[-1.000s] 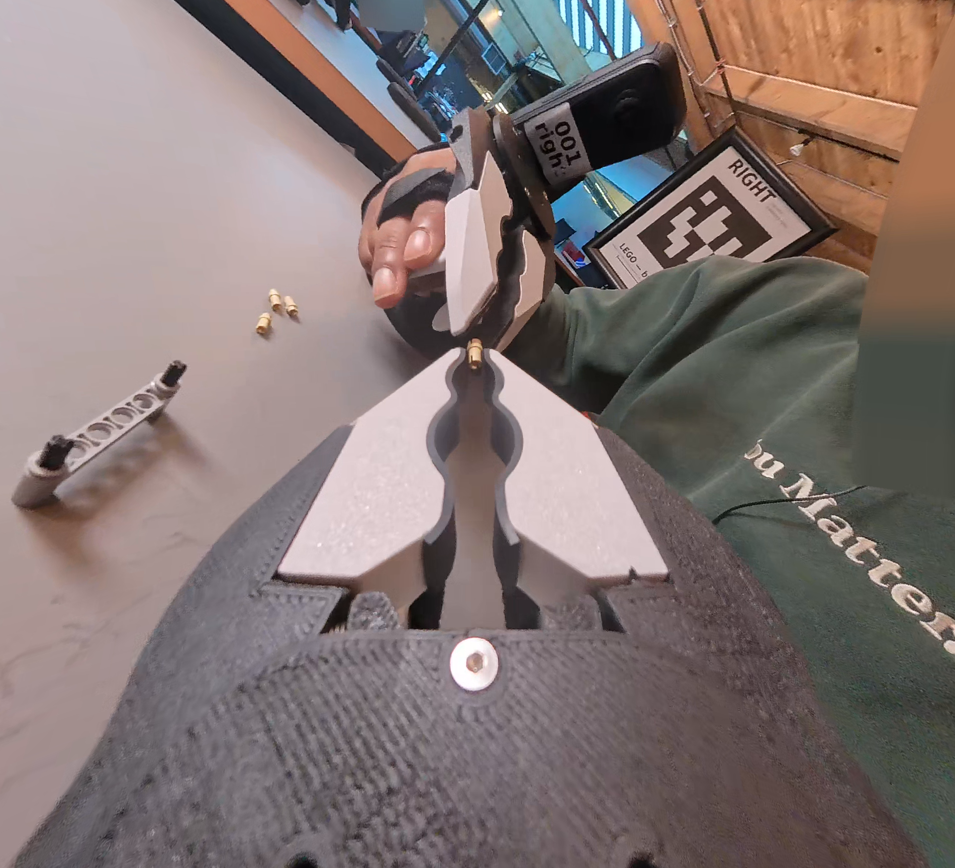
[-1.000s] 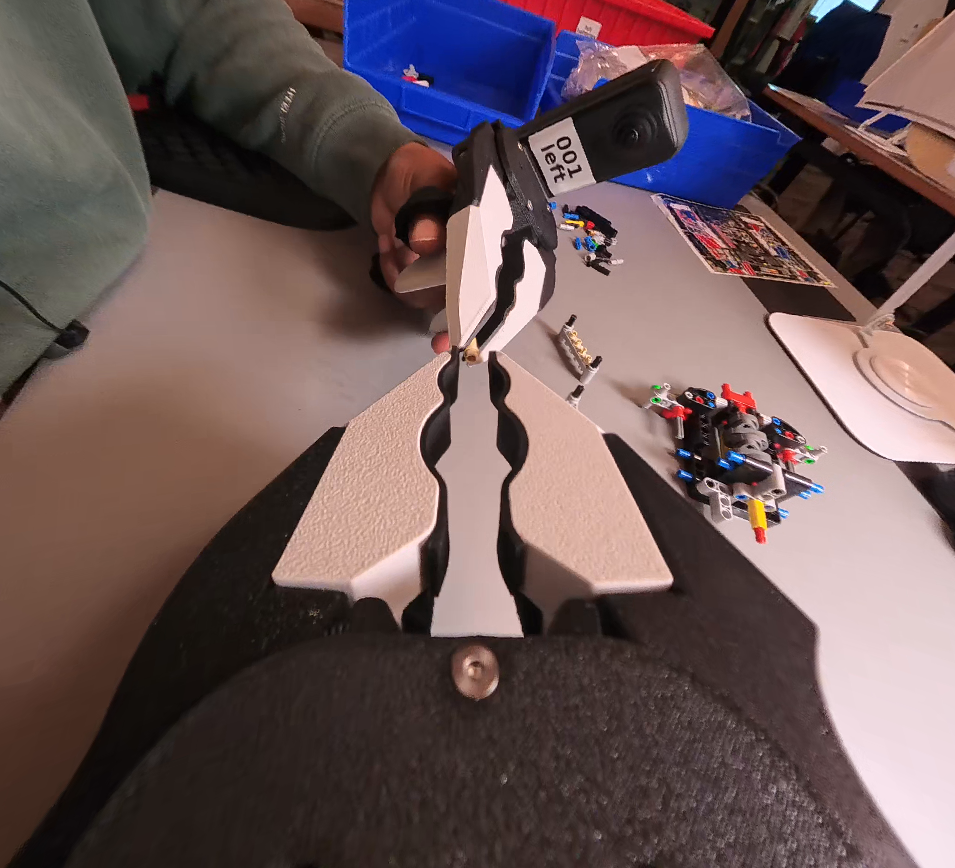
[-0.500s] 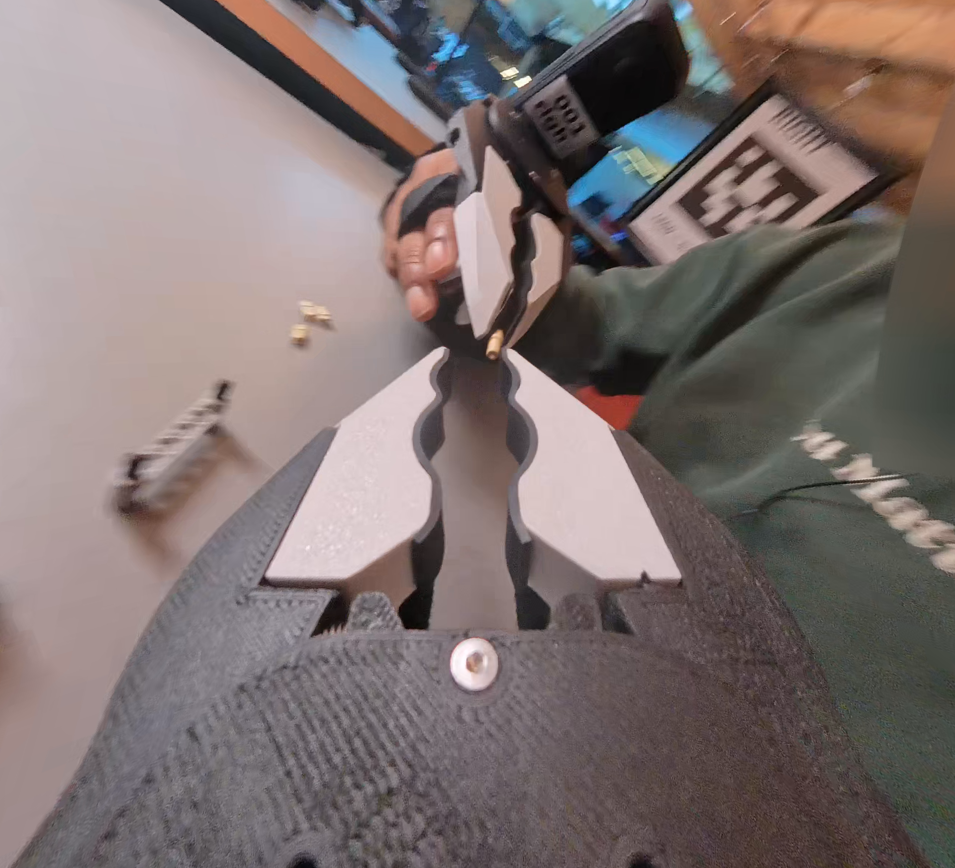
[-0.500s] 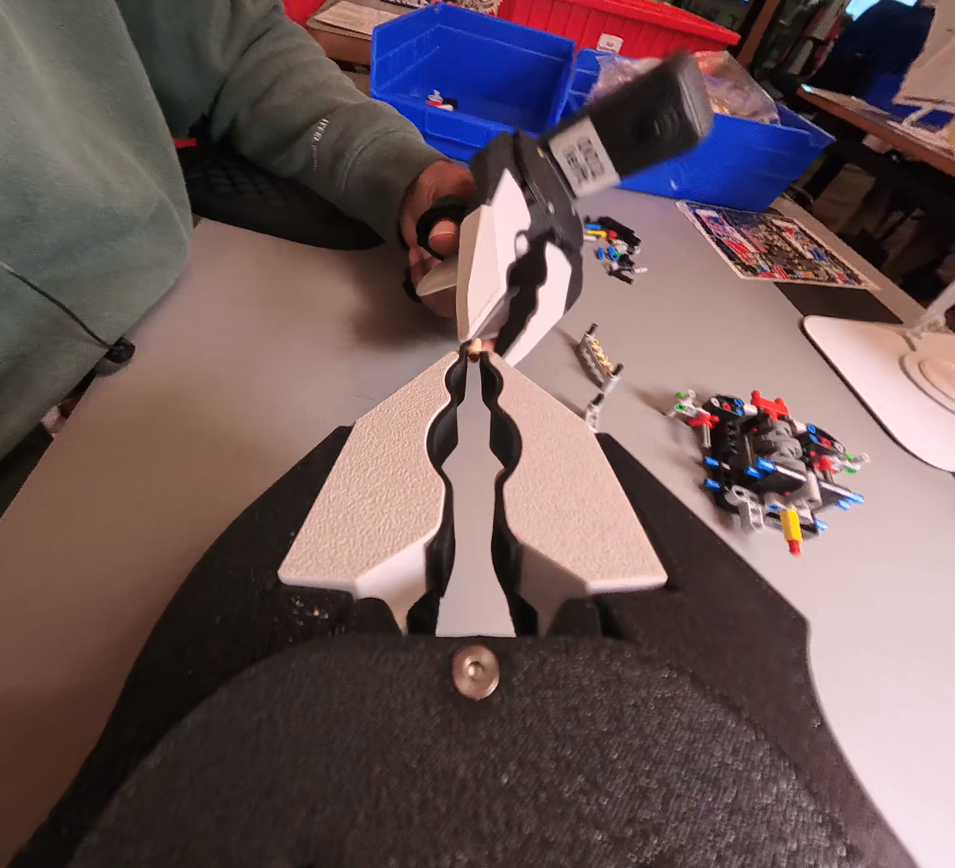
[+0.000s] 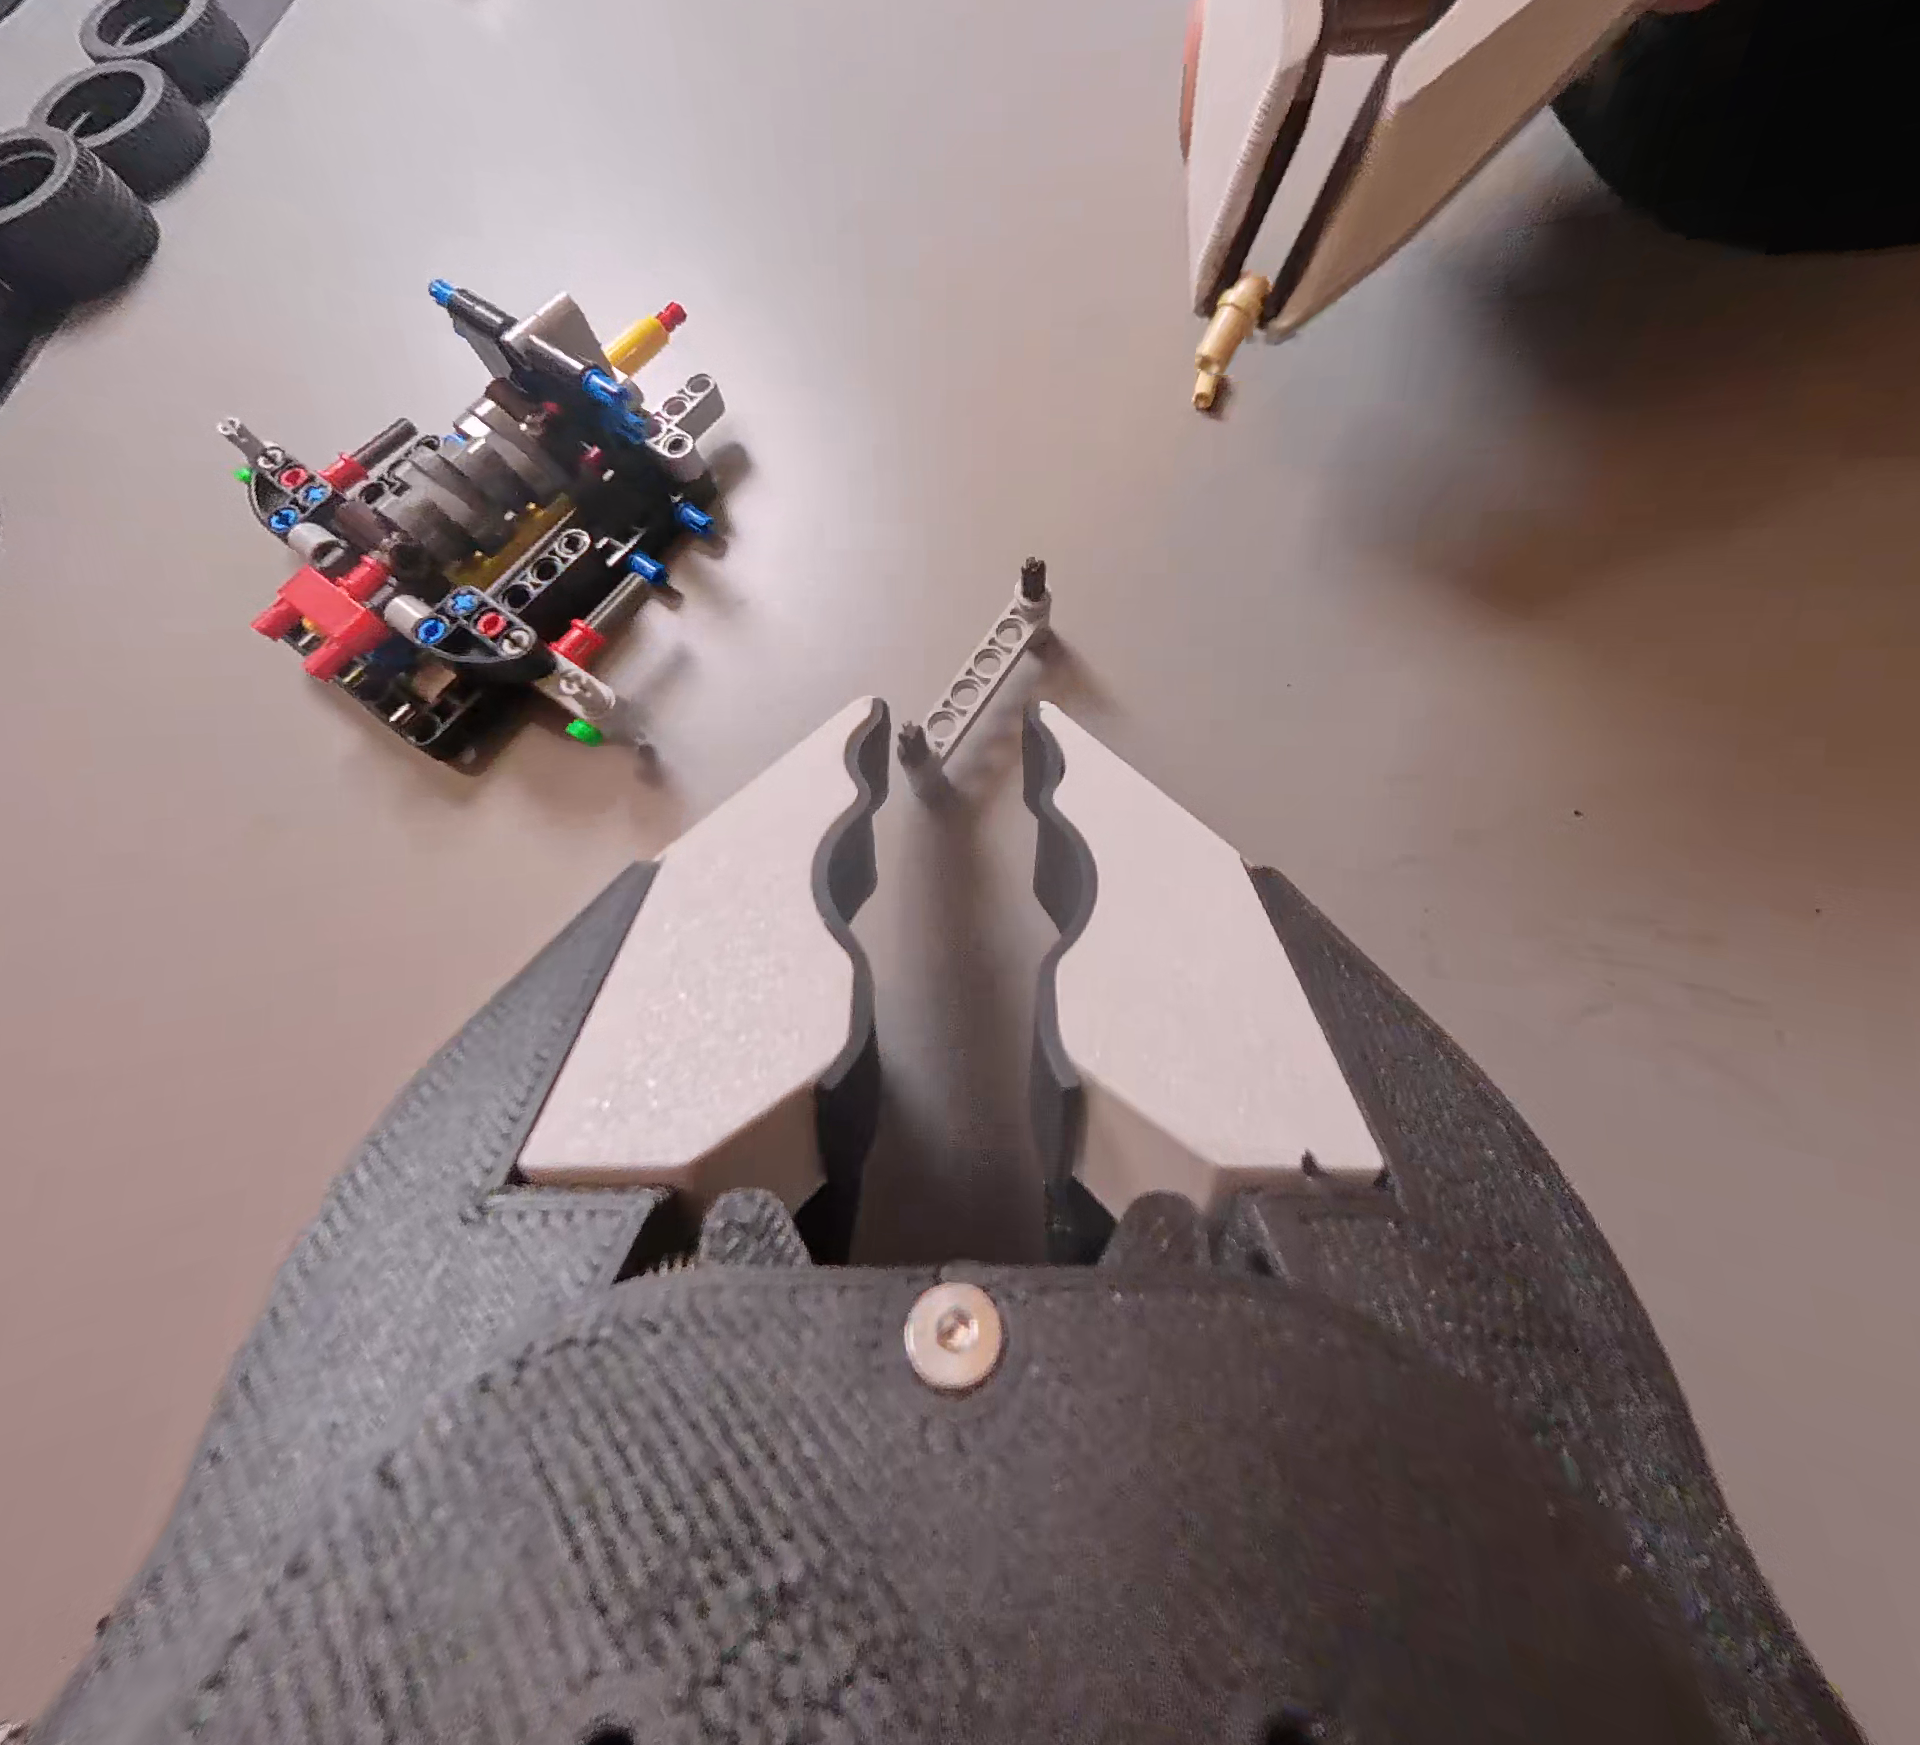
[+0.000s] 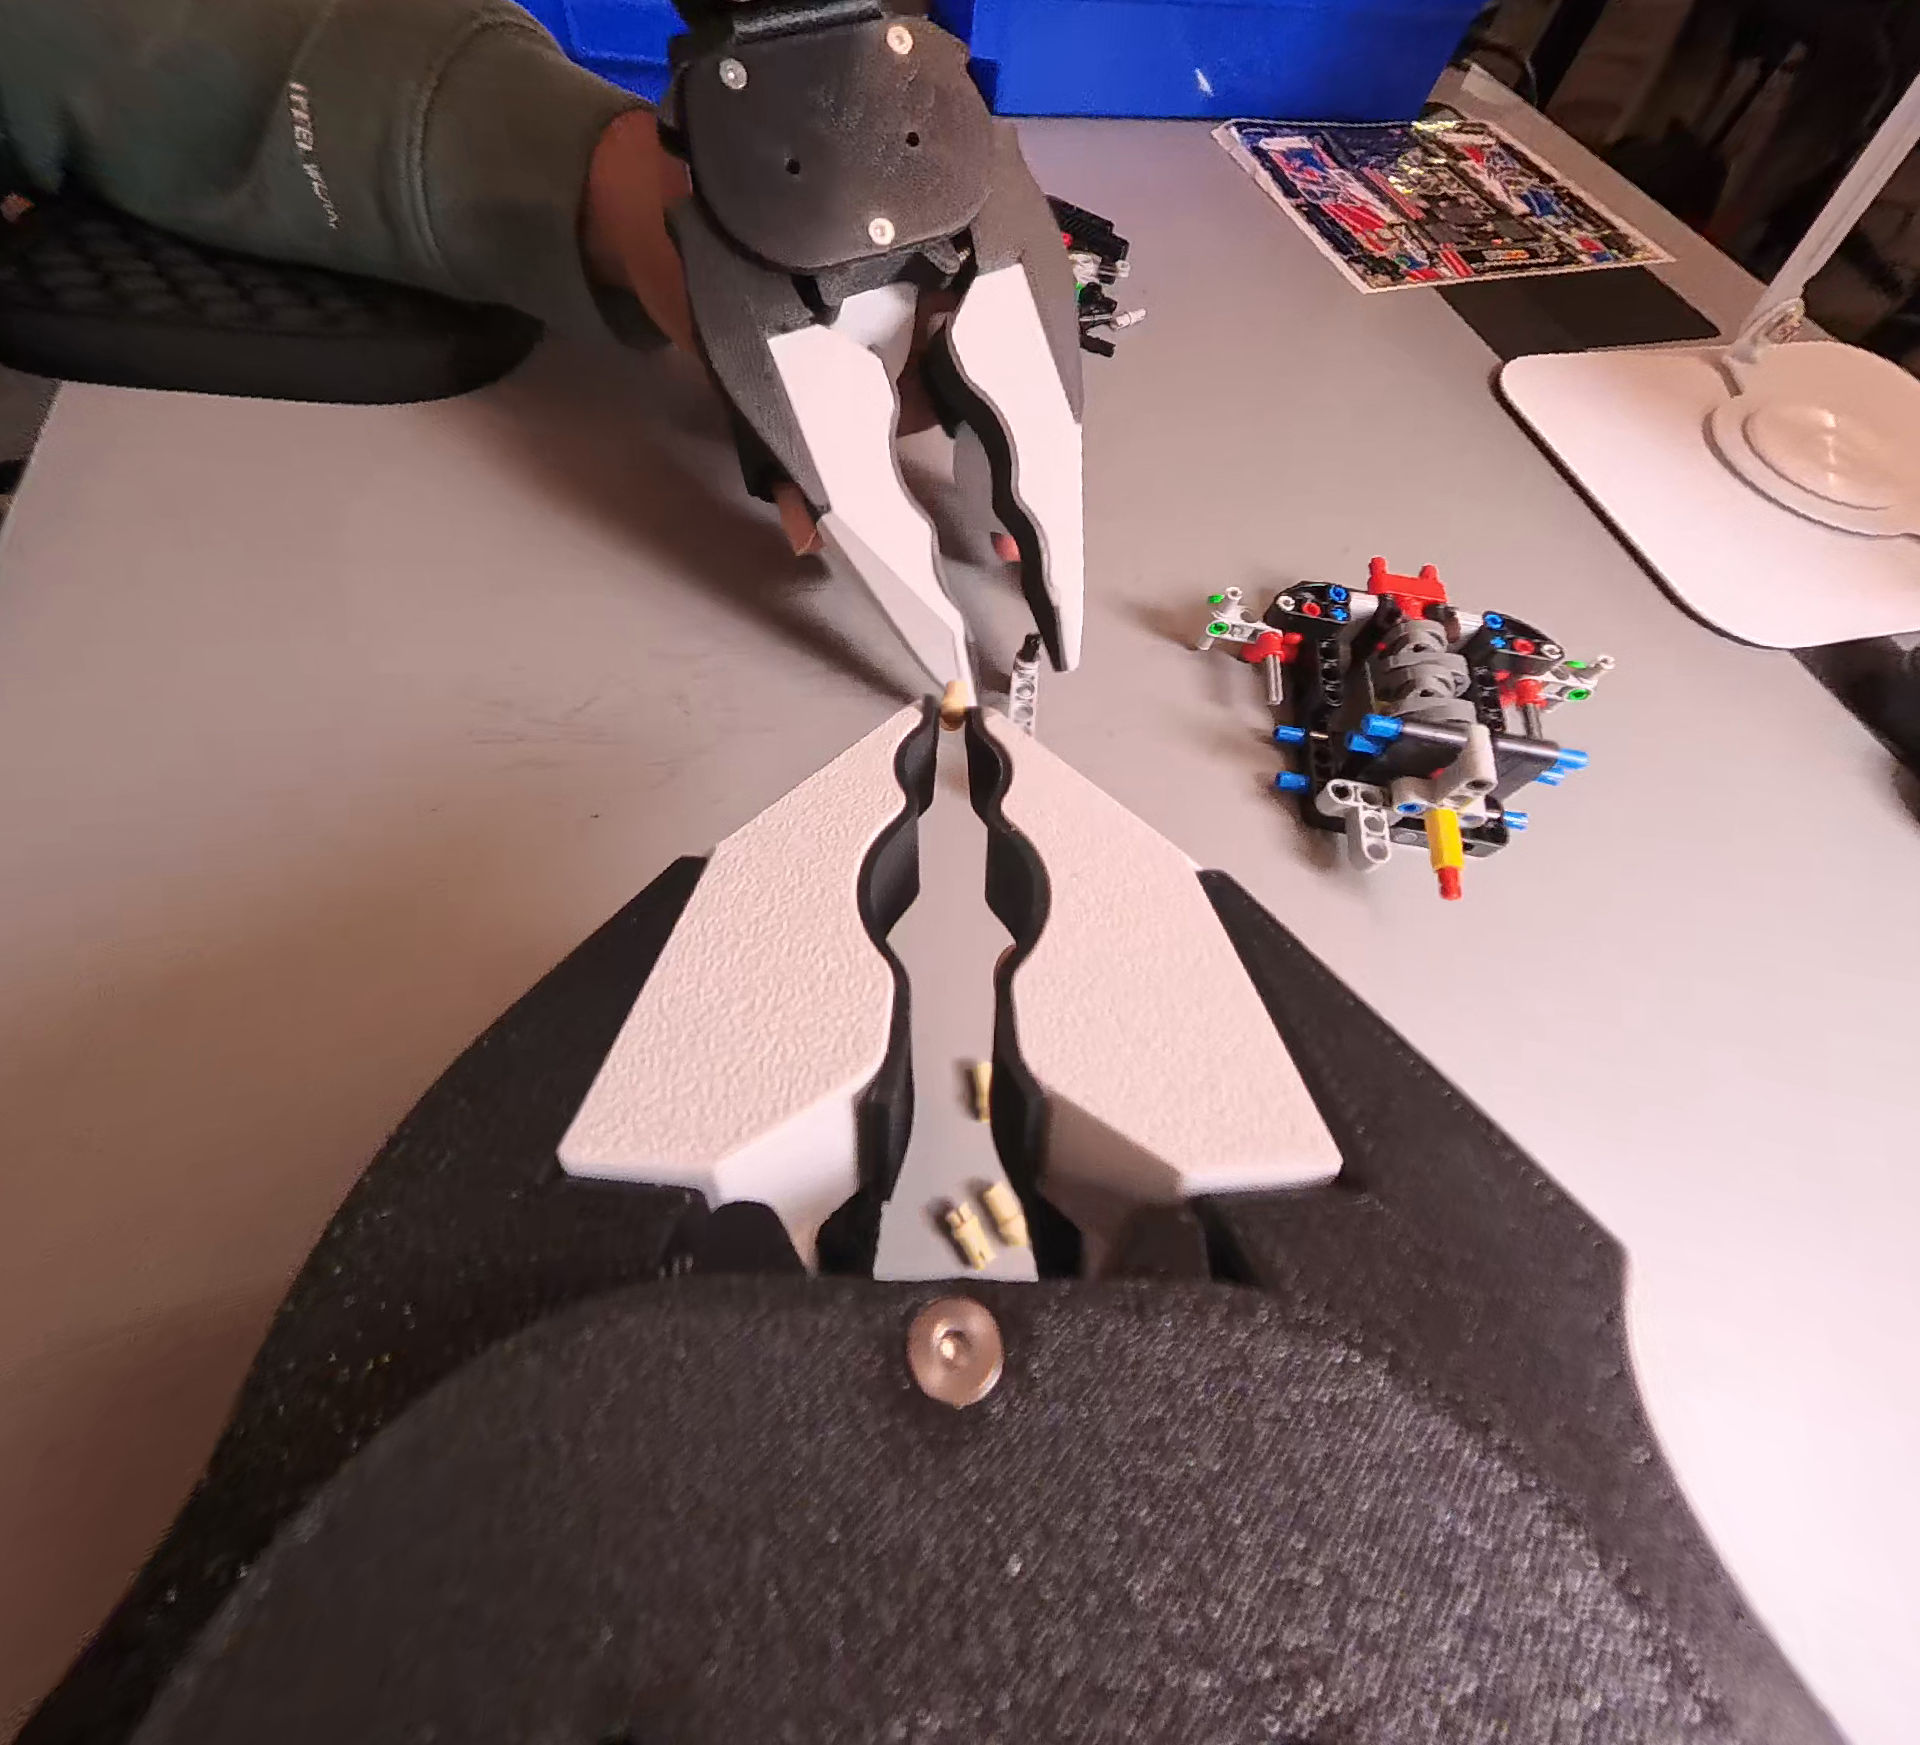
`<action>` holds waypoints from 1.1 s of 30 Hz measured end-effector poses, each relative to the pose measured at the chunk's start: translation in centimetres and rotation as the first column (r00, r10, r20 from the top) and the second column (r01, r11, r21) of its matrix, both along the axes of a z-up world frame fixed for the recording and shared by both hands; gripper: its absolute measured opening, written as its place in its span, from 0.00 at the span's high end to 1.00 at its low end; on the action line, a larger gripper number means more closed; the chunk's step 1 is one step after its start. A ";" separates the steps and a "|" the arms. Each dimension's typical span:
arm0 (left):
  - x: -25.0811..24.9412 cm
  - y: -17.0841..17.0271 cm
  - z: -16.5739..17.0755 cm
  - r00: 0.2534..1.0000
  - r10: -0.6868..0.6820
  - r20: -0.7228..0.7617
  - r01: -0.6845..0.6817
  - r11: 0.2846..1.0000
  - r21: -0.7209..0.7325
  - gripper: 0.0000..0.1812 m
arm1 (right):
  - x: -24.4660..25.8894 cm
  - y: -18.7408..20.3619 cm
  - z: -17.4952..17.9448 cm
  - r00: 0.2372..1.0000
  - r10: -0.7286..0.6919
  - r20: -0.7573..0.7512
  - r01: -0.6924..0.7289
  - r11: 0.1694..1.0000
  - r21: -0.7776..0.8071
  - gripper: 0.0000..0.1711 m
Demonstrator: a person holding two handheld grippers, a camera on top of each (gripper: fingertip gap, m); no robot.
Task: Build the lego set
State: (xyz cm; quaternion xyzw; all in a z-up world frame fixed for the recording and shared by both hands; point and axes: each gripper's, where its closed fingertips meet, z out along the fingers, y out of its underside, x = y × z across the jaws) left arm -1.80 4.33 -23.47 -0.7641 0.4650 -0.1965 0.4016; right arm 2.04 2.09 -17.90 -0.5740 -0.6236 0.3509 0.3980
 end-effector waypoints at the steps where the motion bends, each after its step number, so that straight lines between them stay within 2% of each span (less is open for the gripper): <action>1: 0.0 -0.1 0.0 1.000 -0.001 -0.004 0.001 1.000 0.002 0.87 | -0.1 0.2 0.1 1.000 0.004 0.004 -0.004 1.000 0.005 0.98; 5: 0.0 -0.3 -0.4 1.000 0.004 -0.024 -0.004 1.000 -0.024 0.89 | -0.9 0.2 0.6 0.998 0.058 0.037 -0.059 0.998 0.013 0.98; 9: 0.3 -0.8 -1.0 0.999 -0.011 -0.042 0.010 0.999 -0.036 0.95 | -2.1 -0.1 0.2 0.976 0.156 0.152 -0.160 0.987 0.013 0.98; 16: 0.5 -1.9 -1.1 0.999 -0.024 -0.030 0.023 0.998 -0.053 0.92 | -3.5 -0.2 -2.0 0.885 0.270 0.380 -0.308 0.950 0.042 0.98; 20: 0.6 -2.1 -1.1 0.999 -0.037 -0.038 0.035 0.998 -0.042 0.97 | -3.6 0.4 -2.9 0.878 0.289 0.381 -0.322 0.947 0.023 0.98; 25: 2.0 -3.1 -0.8 0.994 -0.108 -0.002 0.107 0.992 -0.074 0.97 | -2.4 -0.2 -2.5 0.881 0.263 0.394 -0.291 0.957 0.012 0.98; 33: 3.6 -4.8 -1.1 0.980 -0.192 -0.045 0.191 0.981 -0.027 0.97 | -1.0 -1.9 -4.4 0.803 0.250 0.542 -0.325 0.944 0.046 0.98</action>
